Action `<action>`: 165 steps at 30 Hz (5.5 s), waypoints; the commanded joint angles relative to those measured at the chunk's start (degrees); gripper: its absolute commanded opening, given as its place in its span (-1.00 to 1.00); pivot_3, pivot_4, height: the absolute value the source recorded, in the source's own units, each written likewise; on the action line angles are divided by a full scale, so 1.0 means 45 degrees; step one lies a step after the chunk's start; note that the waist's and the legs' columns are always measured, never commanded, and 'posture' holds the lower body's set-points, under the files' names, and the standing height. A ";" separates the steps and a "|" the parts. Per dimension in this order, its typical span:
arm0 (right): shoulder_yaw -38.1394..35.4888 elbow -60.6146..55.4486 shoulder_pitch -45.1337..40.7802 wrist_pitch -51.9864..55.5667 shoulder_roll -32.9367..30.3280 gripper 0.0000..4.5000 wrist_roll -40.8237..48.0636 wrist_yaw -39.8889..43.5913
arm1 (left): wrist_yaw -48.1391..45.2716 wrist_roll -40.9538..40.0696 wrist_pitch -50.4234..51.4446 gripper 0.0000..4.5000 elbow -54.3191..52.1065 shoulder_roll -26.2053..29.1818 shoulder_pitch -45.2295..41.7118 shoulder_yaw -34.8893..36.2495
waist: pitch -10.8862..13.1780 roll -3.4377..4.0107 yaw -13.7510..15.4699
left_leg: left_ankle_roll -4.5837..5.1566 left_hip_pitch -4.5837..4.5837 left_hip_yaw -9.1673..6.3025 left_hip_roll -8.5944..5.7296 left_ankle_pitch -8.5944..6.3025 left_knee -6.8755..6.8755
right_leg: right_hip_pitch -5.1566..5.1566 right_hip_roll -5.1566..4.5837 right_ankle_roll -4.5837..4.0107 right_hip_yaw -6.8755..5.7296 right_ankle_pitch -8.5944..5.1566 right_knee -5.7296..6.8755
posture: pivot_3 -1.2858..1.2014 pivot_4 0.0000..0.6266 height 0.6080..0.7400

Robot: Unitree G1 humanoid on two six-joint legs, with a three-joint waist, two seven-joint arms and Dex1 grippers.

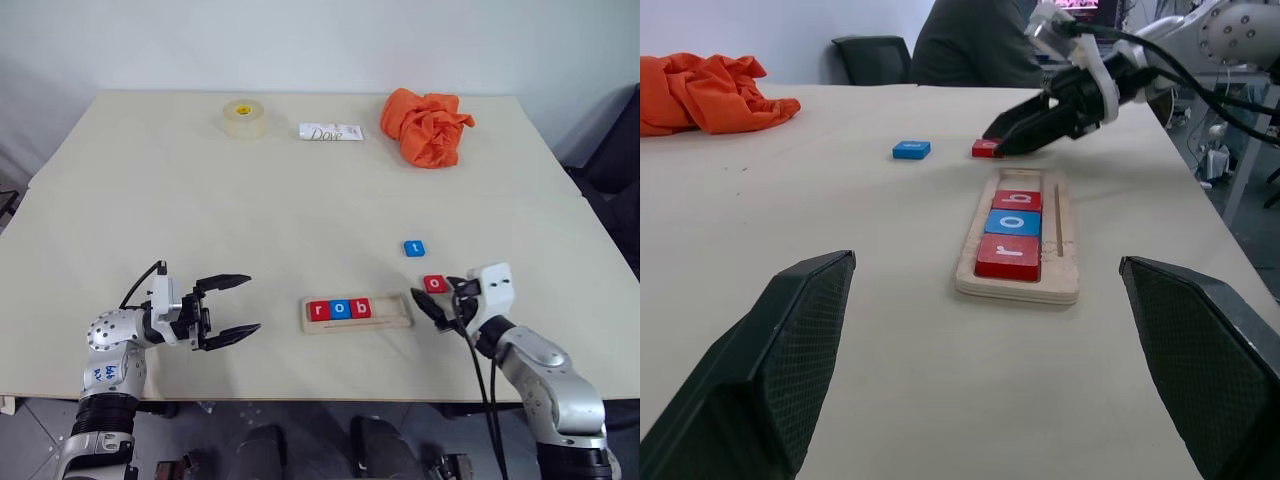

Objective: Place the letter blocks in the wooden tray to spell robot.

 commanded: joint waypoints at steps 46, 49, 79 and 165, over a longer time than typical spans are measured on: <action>-0.0543 -0.5388 0.3013 0.1796 0.0839 0.99 0.0380 -0.2455 | -0.0810 -0.0185 0.0543 1.00 -0.0409 0.0085 -0.0225 -0.0377 | -0.0007 -0.0011 -0.0009 | 0.0003 -0.0004 -0.0016 0.0001 -0.0001 -0.0015 | -0.0002 0.0000 -0.0039 -0.0010 -0.0022 -0.0010 | 0.03 -0.52 1.00; -0.0564 -0.5186 0.2964 0.1501 -0.0077 0.99 0.0622 -0.1406 | -0.0753 -0.0194 0.0507 1.00 -0.0474 0.0029 -0.0171 -0.0373 | -0.0007 -0.0012 0.0000 | 0.0004 -0.0006 -0.0014 -0.0001 -0.0001 -0.0011 | 0.0002 0.0000 -0.0044 -0.0010 -0.0025 -0.0016 | 0.03 -0.52 1.00; 0.4592 0.9265 -0.5748 -0.9902 -0.6330 0.99 -0.2351 1.3840 | 0.0947 -0.0252 0.0293 1.00 -0.2547 -0.0368 0.1722 -0.0167 | 0.0022 -0.0029 -0.0012 | 0.0003 0.0002 0.0006 0.0001 -0.0001 0.0010 | 0.0005 0.0007 0.0008 -0.0001 0.0003 -0.0016 | 0.03 -0.52 1.00; 0.6073 0.4752 -0.8209 -0.3304 -0.4309 0.99 -0.3029 1.2247 | 0.1362 -0.0186 -0.0364 1.00 -0.2048 -0.0259 0.1472 -0.0045 | 0.0049 0.0017 -0.0019 | -0.0032 -0.0006 0.0034 0.0019 -0.0046 0.0012 | -0.0032 -0.0008 -0.0041 -0.0028 0.0000 -0.0004 | 0.03 -0.52 1.00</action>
